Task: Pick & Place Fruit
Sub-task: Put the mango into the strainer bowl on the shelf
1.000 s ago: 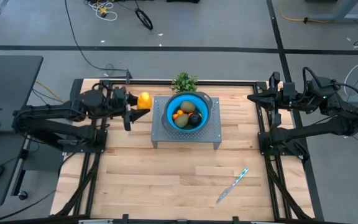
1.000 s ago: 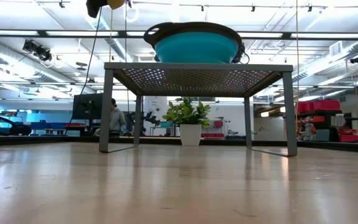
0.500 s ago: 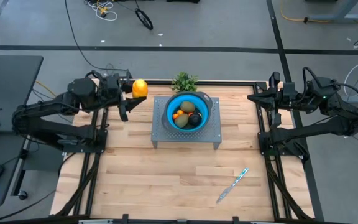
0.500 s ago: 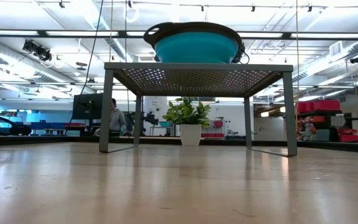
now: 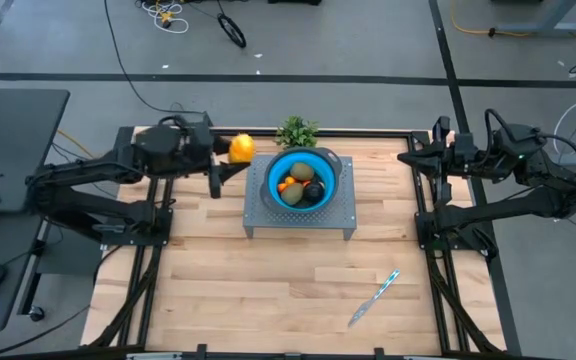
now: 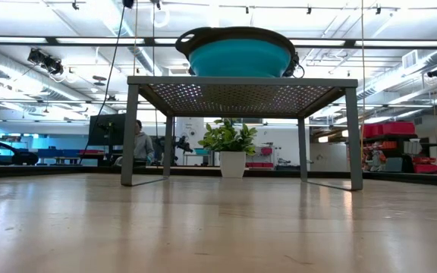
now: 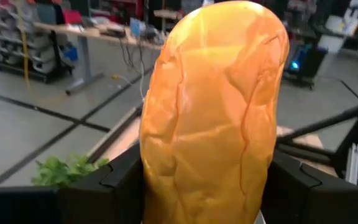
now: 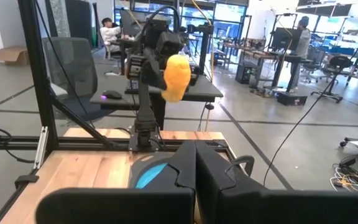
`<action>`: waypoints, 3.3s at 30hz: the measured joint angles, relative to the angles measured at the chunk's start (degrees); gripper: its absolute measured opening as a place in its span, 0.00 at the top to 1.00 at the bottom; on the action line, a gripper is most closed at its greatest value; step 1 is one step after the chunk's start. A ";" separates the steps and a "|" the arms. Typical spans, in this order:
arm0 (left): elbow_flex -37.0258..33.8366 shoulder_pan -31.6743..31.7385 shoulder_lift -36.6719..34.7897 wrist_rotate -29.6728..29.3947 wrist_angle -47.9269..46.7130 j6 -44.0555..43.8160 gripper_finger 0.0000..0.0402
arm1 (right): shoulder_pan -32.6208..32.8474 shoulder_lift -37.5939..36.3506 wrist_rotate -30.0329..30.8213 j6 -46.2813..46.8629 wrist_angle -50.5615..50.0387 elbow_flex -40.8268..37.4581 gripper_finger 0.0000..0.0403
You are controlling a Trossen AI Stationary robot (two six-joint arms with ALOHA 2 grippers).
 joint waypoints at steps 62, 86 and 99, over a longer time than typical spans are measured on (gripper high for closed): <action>10.88 5.40 10.40 7.01 -1.34 2.01 0.41 | 0.02 0.01 -0.02 0.00 -0.37 0.00 1.00; 10.90 5.29 24.30 15.06 -0.58 0.67 0.40 | 0.02 0.01 0.00 0.00 -0.39 0.00 1.00; 10.88 4.63 27.23 15.40 0.62 0.46 0.40 | 0.02 0.01 -0.01 0.00 -1.57 0.00 1.00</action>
